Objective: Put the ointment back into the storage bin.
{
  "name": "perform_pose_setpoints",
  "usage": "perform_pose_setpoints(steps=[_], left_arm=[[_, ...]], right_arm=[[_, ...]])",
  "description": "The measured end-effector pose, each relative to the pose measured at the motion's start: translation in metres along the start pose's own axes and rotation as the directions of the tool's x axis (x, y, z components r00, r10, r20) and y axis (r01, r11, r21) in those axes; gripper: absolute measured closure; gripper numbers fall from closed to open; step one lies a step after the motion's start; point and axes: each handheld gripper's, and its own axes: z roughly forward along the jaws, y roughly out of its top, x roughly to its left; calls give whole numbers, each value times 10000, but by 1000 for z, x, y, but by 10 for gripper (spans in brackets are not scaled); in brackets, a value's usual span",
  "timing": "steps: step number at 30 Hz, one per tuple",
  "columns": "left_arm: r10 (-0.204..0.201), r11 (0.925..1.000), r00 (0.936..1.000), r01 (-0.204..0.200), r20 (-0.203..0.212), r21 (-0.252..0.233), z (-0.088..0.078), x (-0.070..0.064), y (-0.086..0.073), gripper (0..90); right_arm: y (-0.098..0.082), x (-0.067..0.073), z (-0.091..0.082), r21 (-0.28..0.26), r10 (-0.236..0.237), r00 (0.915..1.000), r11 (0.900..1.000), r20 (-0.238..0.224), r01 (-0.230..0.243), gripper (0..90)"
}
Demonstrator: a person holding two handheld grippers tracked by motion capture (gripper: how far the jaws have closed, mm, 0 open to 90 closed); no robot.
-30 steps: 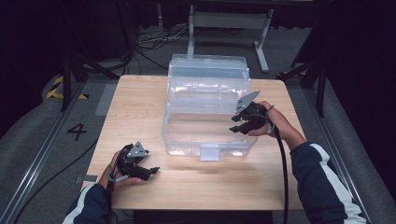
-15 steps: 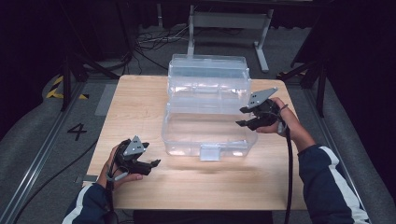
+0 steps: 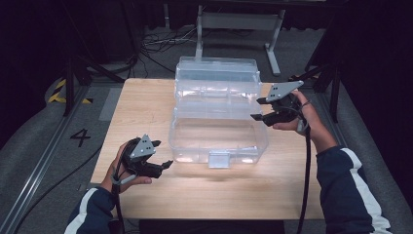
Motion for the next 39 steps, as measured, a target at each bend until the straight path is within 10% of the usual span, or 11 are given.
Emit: perform_pose_setpoints(steps=[16,39], left_arm=[[817,9960,9953,-835,518,334,20,-6,36,231],[1376,9588,9773,-1722,1610,2261,71,-2,58,440]], right_arm=[[16,-28,7,-249,311,9989,9992,360,-302,429],[41,-54,55,847,305,9988,9958,378,-336,454]])
